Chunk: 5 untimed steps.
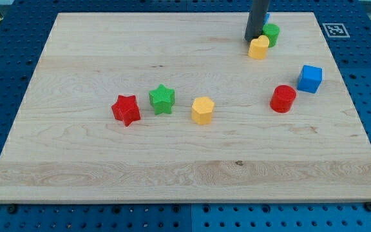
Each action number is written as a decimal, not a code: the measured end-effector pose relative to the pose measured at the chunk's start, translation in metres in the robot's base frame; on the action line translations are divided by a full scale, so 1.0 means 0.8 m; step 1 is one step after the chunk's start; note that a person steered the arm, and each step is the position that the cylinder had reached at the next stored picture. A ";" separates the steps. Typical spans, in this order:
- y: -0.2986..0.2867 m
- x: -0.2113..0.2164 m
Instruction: Move your arm to the top left of the blue triangle
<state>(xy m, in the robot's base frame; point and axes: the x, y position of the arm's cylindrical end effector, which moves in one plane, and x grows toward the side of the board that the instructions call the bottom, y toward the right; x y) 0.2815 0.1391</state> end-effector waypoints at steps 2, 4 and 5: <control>-0.023 0.000; -0.026 0.025; -0.010 0.051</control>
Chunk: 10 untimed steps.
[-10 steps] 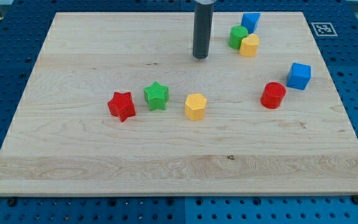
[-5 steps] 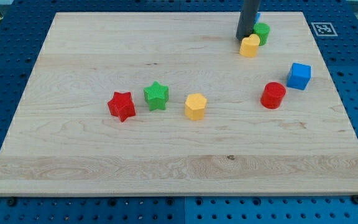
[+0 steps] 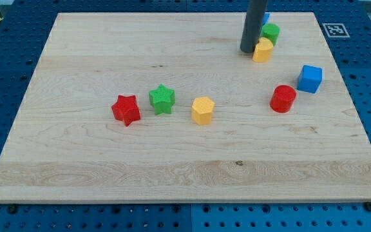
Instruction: Move your arm to the top left of the blue triangle
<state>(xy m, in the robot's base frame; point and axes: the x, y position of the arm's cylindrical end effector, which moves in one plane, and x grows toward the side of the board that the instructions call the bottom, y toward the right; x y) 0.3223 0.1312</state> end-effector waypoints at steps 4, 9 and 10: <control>0.018 0.006; -0.007 -0.164; -0.009 -0.163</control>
<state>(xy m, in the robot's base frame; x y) 0.1921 0.1241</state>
